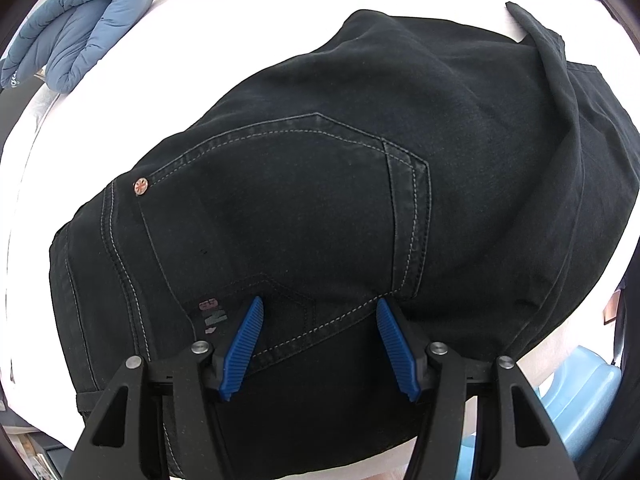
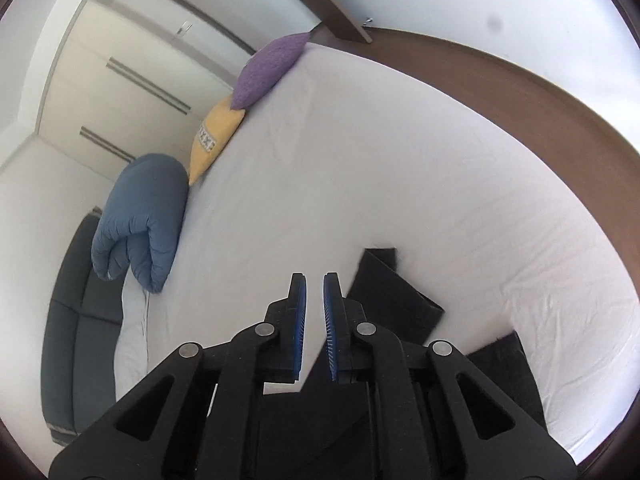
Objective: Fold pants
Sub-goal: 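Grasp the jeans leg hems with the right gripper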
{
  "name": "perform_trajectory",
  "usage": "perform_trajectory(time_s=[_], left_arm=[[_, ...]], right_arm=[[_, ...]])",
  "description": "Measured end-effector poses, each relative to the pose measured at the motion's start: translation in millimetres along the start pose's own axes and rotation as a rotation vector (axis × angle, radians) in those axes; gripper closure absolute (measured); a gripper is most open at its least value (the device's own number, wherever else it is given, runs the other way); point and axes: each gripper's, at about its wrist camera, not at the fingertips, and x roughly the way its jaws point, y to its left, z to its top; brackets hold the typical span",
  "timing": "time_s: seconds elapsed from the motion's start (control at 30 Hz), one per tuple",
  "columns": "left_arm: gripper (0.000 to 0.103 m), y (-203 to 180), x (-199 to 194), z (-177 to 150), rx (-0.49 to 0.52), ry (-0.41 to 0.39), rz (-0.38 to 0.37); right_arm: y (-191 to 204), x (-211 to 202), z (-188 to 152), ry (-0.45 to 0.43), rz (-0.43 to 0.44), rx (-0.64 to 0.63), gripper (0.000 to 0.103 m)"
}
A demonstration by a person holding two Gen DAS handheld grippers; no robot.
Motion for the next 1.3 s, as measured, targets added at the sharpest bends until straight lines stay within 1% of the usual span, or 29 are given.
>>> perform_trajectory(time_s=[0.07, 0.1, 0.13, 0.17, 0.2, 0.23, 0.27, 0.3, 0.4, 0.5, 0.57, 0.6, 0.67, 0.7, 0.73, 0.77, 0.8, 0.9, 0.97, 1.03, 1.1, 1.23, 1.3], left_arm=[[0.042, 0.1, 0.5, 0.9, 0.003, 0.006, -0.002], [0.042, -0.2, 0.7, 1.5, 0.002, 0.008, -0.003], [0.042, -0.3, 0.7, 1.8, 0.002, 0.009, -0.002], [0.042, -0.7, 0.8, 2.4, 0.000, 0.010, -0.001], [0.042, -1.5, 1.0, 3.5, -0.003, 0.012, 0.001], [0.042, -1.9, 1.3, 4.3, -0.004, 0.014, 0.004], [0.042, -2.2, 1.7, 4.9, -0.004, 0.016, 0.005], [0.042, -2.3, 2.3, 5.8, -0.004, 0.019, 0.005], [0.042, -1.7, 3.6, 7.7, -0.002, 0.025, 0.004], [0.041, -0.9, 3.8, 7.6, -0.001, 0.021, 0.001], [0.041, 0.0, 3.2, 6.3, -0.003, 0.013, -0.002], [0.041, 0.4, 2.7, 5.4, -0.005, 0.009, -0.002], [0.041, 1.4, 2.0, 3.2, -0.007, 0.003, -0.001], [0.041, 1.9, 1.5, 2.1, -0.008, 0.000, -0.001], [0.041, 1.9, 1.2, 1.1, -0.008, -0.002, -0.001], [0.041, 2.2, 1.2, 0.3, -0.007, -0.003, -0.002], [0.041, 2.6, 1.2, -0.6, -0.006, -0.005, -0.002], [0.041, 2.7, 1.3, -2.2, -0.005, -0.006, -0.002], [0.041, 2.8, 1.3, -2.6, -0.006, -0.005, -0.002], [0.041, 3.2, 1.3, -2.7, -0.006, -0.005, -0.002], [0.041, 3.3, 1.3, -2.8, -0.005, -0.006, -0.003], [0.041, 2.9, 1.3, -2.6, -0.006, -0.006, -0.002], [0.041, 2.7, 1.4, -2.8, -0.007, -0.006, -0.001]], right_arm=[[-38.0, 12.1, -20.1, 0.032, 0.061, 0.064, 0.094], [-56.3, 24.1, -28.7, 0.065, 0.082, 0.129, 0.094], [-94.4, 17.1, -44.5, 0.080, 0.090, 0.165, 0.093], [-108.8, 27.7, -49.3, 0.091, 0.103, 0.193, 0.087], [-114.9, 37.9, -53.3, 0.104, 0.114, 0.214, 0.080], [-156.0, 22.6, -68.0, 0.112, 0.129, 0.231, 0.057], [-165.9, 33.0, -70.6, 0.113, 0.161, 0.266, 0.025], [-170.3, 38.9, -72.1, 0.102, 0.192, 0.308, 0.017], [-177.4, 46.3, -73.6, 0.086, 0.165, 0.311, 0.017], [-177.6, 67.4, -73.2, 0.124, 0.154, 0.320, 0.021], [-181.7, 80.0, -74.0, 0.145, 0.147, 0.349, 0.034], [-187.0, 83.0, -75.2, 0.143, 0.140, 0.371, 0.037], [-194.6, 81.8, -77.5, 0.135, 0.163, 0.408, 0.045], [-195.9, 81.8, -78.4, 0.136, 0.160, 0.412, 0.048], [-196.9, 82.2, -79.9, 0.137, 0.157, 0.411, 0.055], [-196.3, 82.5, -81.0, 0.141, 0.160, 0.408, 0.066], [-197.3, 85.0, -83.4, 0.149, 0.166, 0.404, 0.071], [-197.4, 93.9, -90.6, 0.156, 0.165, 0.386, 0.081], [-200.2, 93.2, -95.0, 0.152, 0.173, 0.392, 0.090], [-200.5, 89.6, -98.9, 0.141, 0.186, 0.390, 0.093], [-196.4, 82.9, -101.9, 0.125, 0.184, 0.361, 0.095], [-198.4, 76.1, -106.3, 0.111, 0.205, 0.366, 0.095], [-199.0, 69.7, -106.6, 0.097, 0.194, 0.360, 0.100]])
